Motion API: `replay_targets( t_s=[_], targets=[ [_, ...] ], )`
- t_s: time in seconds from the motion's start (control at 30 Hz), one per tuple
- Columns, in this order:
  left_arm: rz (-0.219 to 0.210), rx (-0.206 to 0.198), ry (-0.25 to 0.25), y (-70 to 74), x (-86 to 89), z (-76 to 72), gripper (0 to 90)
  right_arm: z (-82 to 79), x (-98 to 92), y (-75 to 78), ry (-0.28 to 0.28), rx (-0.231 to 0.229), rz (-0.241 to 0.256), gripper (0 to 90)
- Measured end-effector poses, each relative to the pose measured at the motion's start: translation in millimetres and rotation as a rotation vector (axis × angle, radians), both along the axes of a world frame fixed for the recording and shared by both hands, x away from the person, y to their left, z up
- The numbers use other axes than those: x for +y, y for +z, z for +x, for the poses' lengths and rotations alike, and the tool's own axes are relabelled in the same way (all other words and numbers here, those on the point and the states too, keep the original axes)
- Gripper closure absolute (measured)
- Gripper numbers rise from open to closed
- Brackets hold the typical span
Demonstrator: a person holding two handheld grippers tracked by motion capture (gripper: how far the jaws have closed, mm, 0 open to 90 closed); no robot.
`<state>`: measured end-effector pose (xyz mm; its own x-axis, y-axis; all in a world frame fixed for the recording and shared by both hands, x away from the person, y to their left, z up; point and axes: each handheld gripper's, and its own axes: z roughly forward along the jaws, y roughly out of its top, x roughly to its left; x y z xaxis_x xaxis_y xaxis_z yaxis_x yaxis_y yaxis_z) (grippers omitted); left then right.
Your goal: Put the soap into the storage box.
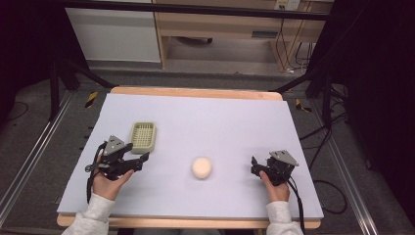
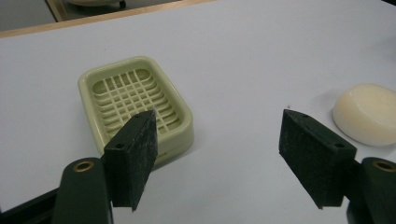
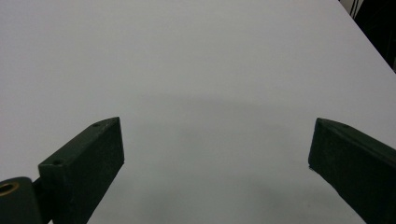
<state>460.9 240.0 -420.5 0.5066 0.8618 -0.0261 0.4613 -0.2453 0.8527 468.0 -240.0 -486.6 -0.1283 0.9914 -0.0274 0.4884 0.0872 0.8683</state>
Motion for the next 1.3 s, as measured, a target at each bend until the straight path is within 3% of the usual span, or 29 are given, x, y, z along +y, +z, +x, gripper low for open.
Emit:
replay_targets(
  t_s=[0.5,1.3],
  targets=[
    [0.012,0.007,-0.052,2.5,-29.9,6.7,26.7,0.5,-0.3,0.0,0.001,0.006,0.002,3.8],
    [0.039,0.021,-0.126,2.3,-63.0,12.9,24.8,0.3,0.5,0.2,0.003,0.008,0.000,3.8]
  ],
)
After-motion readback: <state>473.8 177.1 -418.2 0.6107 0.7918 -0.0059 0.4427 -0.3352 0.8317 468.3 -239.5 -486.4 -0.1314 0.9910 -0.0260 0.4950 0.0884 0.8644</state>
